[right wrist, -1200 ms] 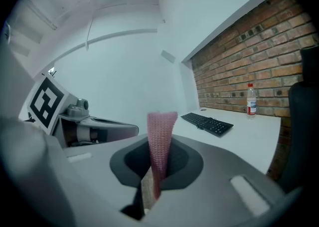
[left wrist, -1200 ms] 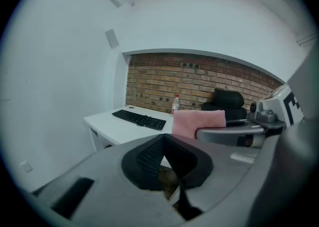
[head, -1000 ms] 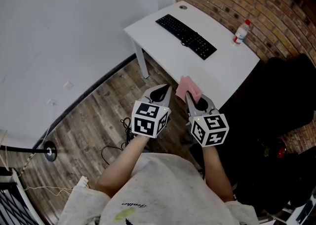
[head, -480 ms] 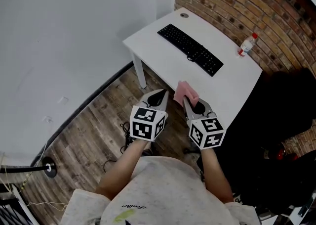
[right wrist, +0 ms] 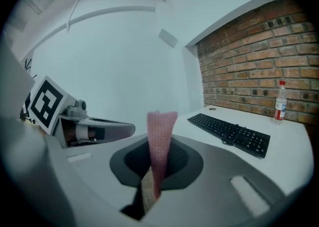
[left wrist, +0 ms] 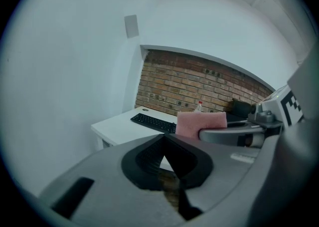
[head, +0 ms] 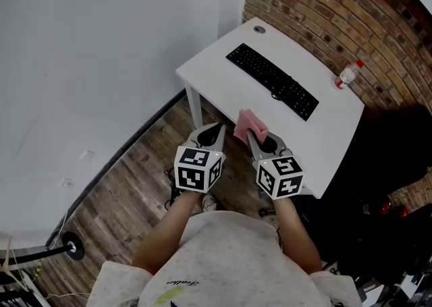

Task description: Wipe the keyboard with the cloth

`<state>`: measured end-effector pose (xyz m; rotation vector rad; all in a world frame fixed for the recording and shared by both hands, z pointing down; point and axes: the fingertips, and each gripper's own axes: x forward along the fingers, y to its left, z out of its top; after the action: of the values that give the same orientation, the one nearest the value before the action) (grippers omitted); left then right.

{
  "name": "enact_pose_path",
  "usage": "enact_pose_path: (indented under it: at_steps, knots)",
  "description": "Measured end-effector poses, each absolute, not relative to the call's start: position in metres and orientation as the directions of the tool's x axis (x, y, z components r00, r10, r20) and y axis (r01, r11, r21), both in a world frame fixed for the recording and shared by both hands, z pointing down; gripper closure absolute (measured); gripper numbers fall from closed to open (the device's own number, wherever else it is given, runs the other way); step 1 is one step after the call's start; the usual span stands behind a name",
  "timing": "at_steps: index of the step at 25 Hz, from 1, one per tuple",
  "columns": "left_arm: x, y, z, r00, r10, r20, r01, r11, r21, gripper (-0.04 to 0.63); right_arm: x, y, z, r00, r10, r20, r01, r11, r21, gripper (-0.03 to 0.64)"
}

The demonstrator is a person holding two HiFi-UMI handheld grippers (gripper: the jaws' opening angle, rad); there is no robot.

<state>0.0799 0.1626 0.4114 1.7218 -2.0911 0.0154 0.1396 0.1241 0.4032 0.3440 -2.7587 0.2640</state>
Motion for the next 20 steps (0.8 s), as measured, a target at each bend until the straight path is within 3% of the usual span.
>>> enact_pose_path:
  at_steps: [20]
  knots:
    - [-0.013,0.131,0.438,-0.098,-0.924,0.369,-0.940,0.208,0.271,0.597,0.031,0.089,0.428,-0.906,-0.234,0.353,-0.303,0.941,-0.154,0.595]
